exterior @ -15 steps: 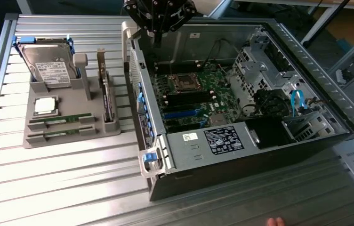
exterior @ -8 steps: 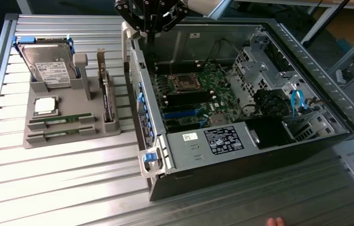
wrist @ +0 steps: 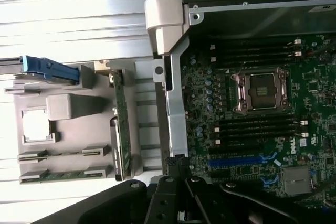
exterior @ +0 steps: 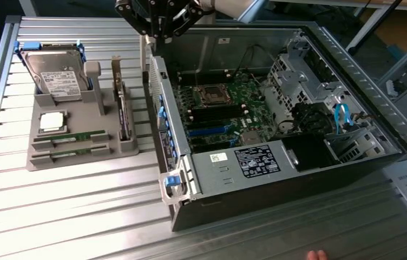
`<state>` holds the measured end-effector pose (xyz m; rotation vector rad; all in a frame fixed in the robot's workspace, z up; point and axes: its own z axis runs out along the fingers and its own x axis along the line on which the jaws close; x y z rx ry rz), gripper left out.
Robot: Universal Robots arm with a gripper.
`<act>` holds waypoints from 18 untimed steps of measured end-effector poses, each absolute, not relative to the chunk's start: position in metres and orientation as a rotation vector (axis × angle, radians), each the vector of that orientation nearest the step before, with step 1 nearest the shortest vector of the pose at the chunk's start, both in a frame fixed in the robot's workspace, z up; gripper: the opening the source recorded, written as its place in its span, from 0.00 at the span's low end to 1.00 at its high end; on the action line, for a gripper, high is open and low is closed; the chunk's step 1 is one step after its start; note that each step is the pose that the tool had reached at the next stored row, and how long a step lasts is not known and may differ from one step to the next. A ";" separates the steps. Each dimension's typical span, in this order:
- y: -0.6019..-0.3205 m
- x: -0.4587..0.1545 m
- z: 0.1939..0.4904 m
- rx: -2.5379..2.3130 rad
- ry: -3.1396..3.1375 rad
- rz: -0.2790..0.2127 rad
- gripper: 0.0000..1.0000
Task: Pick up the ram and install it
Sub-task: 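Reach for the ram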
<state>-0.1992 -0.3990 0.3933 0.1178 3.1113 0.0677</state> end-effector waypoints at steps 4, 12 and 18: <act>-0.399 -0.211 0.393 0.118 3.111 0.068 0.10; -0.399 -0.229 0.393 0.118 3.110 0.068 0.10; -0.399 -0.244 0.393 0.118 3.110 0.068 0.10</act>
